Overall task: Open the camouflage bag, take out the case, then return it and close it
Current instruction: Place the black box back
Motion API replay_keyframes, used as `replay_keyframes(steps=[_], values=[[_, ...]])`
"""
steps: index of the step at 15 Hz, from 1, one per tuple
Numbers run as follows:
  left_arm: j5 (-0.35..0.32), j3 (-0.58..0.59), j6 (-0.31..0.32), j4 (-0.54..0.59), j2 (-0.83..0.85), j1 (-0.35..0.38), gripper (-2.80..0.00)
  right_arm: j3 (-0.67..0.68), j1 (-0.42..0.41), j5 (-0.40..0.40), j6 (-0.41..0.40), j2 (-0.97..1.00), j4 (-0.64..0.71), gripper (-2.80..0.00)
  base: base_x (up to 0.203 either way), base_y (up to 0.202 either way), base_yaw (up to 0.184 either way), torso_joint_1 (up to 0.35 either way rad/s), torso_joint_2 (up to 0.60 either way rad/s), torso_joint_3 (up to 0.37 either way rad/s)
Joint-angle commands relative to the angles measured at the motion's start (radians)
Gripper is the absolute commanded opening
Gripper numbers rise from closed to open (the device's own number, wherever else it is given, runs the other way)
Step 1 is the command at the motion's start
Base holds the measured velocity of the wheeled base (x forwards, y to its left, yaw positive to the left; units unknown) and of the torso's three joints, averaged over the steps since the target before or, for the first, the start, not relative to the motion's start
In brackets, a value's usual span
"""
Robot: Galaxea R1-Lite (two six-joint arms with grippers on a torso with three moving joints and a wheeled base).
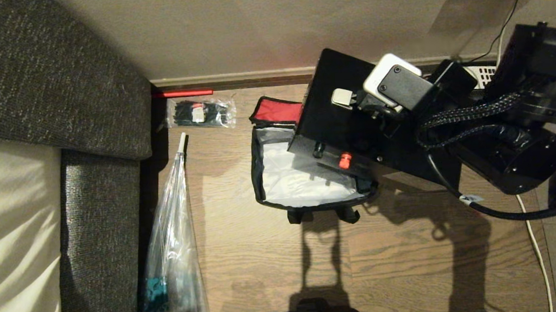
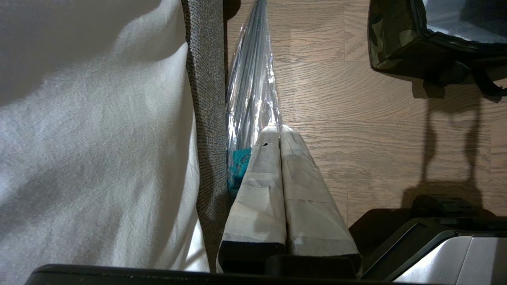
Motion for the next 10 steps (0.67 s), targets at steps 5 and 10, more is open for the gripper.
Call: replay_keyframes(steps=[5,10], values=[[0.0,0.0,0.0,0.0,-0.002,0.0,-2.8,0.009,0.044,0.111,0.11,0.075,-0.003,-2.8,0.0,0.0,0.0,0.0,0.0,0.0],[0.0,0.0,0.0,0.0,-0.002,0.0,-2.8,-0.01,0.044,0.215,0.103,0.106,0.035,-2.8,0.0,0.0,0.0,0.0,0.0,0.0]])
